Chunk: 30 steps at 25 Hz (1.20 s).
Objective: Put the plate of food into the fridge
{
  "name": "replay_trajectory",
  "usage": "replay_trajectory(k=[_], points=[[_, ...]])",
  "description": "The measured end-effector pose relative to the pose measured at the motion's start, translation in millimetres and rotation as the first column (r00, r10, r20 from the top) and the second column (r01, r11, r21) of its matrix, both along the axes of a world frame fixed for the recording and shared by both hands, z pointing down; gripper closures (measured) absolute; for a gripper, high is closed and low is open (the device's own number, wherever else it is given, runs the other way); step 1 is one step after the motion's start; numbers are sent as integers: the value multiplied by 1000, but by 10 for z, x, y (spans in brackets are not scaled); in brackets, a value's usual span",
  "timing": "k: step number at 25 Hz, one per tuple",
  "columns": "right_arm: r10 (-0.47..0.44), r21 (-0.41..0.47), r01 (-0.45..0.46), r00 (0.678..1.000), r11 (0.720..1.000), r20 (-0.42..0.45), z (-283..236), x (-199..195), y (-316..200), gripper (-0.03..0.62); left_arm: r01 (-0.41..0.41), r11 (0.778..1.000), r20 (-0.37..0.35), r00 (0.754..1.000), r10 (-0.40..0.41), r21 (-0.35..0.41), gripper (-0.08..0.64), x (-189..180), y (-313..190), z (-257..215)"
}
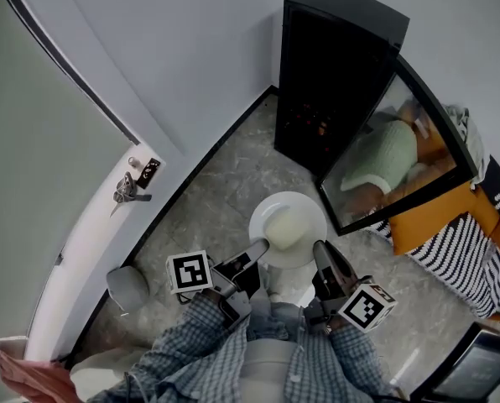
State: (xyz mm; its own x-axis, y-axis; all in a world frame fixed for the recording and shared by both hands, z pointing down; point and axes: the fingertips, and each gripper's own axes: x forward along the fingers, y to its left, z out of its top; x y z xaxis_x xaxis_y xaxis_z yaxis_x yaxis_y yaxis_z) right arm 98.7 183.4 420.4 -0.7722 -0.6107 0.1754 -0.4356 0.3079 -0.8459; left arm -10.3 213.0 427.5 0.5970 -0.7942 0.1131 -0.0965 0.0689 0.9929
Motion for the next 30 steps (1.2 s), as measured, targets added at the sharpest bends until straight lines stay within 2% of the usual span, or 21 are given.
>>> replay_trajectory(k=[13, 20, 30], points=[[78, 18, -78, 997, 997, -28, -7, -373, -676, 527, -57, 998, -33, 998, 58, 15, 542, -376, -754, 10], [108, 32, -106, 994, 994, -37, 2, -557, -946, 528, -89, 995, -22, 996, 90, 33, 543, -571, -1068, 30], [114, 37, -111, 991, 993, -75, 34, -548, -1269, 526, -100, 995, -29, 994, 101, 10, 543, -567, -1401, 88]])
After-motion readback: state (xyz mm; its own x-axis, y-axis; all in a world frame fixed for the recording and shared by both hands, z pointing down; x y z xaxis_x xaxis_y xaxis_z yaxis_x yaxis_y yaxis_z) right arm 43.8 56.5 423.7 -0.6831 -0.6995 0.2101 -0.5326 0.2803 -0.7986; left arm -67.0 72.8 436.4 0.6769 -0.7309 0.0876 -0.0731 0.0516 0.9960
